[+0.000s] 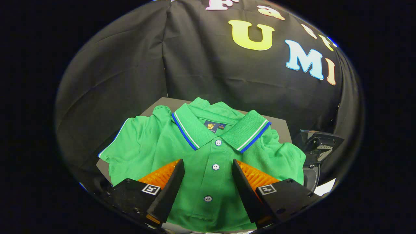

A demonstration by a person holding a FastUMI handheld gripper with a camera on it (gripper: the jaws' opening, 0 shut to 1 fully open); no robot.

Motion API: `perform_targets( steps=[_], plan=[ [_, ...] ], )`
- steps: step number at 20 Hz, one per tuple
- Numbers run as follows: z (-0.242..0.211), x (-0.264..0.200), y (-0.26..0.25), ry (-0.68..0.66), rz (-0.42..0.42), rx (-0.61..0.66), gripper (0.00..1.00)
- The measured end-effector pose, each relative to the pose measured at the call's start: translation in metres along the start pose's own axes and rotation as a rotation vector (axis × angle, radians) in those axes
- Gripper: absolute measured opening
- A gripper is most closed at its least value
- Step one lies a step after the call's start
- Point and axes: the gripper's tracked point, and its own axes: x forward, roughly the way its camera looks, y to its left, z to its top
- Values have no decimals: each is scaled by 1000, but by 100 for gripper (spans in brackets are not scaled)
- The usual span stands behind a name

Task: Put the clothes into the washing machine and then close the washing machine lid.

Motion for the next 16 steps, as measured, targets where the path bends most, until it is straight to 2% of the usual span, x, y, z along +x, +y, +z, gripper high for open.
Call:
perform_targets(
  steps=[4,7,9,16],
  plan=[
    [2,-1,3,18,30,-26,93],
    [5,-3,0,16,22,-54,36],
    [7,-4,-1,7,13,-68,3],
    [25,-22,-3,-74,49,-5,2]
  ],
)
